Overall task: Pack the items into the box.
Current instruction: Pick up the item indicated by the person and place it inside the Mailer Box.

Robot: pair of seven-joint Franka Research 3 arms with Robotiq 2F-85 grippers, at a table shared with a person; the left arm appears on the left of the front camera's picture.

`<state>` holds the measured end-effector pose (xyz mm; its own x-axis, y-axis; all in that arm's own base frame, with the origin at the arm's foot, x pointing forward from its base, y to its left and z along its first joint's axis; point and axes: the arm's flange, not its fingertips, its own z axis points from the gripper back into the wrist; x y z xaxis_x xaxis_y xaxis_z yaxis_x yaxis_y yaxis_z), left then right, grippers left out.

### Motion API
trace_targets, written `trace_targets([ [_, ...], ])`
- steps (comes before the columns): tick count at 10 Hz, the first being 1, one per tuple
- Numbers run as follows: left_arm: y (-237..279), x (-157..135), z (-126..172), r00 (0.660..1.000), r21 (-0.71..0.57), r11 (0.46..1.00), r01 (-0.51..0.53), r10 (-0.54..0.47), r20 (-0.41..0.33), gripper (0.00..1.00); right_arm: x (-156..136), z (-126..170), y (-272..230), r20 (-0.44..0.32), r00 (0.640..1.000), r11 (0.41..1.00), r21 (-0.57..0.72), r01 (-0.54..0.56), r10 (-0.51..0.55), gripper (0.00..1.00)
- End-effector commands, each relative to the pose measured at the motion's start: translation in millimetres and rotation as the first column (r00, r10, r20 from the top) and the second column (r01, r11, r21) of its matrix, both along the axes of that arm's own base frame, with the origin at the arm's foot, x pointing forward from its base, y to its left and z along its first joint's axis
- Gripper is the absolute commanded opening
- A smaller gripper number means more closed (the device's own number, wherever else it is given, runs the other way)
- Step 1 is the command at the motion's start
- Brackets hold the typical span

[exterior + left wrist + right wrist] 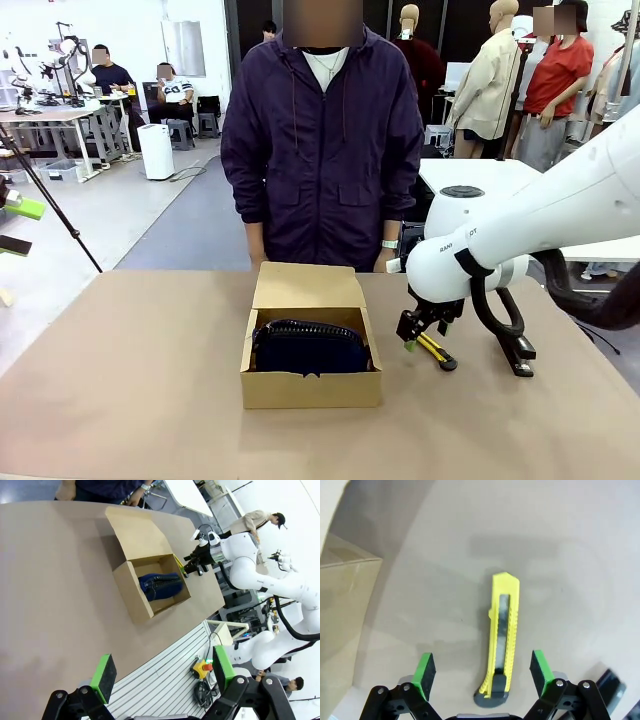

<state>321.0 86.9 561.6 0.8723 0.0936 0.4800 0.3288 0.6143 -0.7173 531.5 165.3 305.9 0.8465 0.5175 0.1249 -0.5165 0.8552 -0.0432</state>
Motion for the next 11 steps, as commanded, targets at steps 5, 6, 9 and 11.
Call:
trace_targets([
  [5,0,-2,2,1.000,-0.001,1.000,-0.003,0.003,-0.013,1.00,15,-2,0,-0.075,0.997,1.000,0.005,-0.022,0.022,1.00],
  [6,0,-2,2,1.000,-0.001,1.000,-0.003,0.003,-0.013,1.00,18,-7,-1,-0.105,0.994,1.000,-0.017,0.007,-0.008,1.00],
  [9,0,-2,2,1.000,-0.001,1.000,-0.003,0.003,-0.013,1.00,22,-8,-3,-0.117,0.993,0.999,0.032,0.035,-0.031,0.58],
  [11,0,-2,2,1.000,-0.001,1.000,-0.003,0.003,-0.013,1.00,23,-9,-3,-0.127,0.991,0.999,0.014,0.043,-0.041,0.00],
])
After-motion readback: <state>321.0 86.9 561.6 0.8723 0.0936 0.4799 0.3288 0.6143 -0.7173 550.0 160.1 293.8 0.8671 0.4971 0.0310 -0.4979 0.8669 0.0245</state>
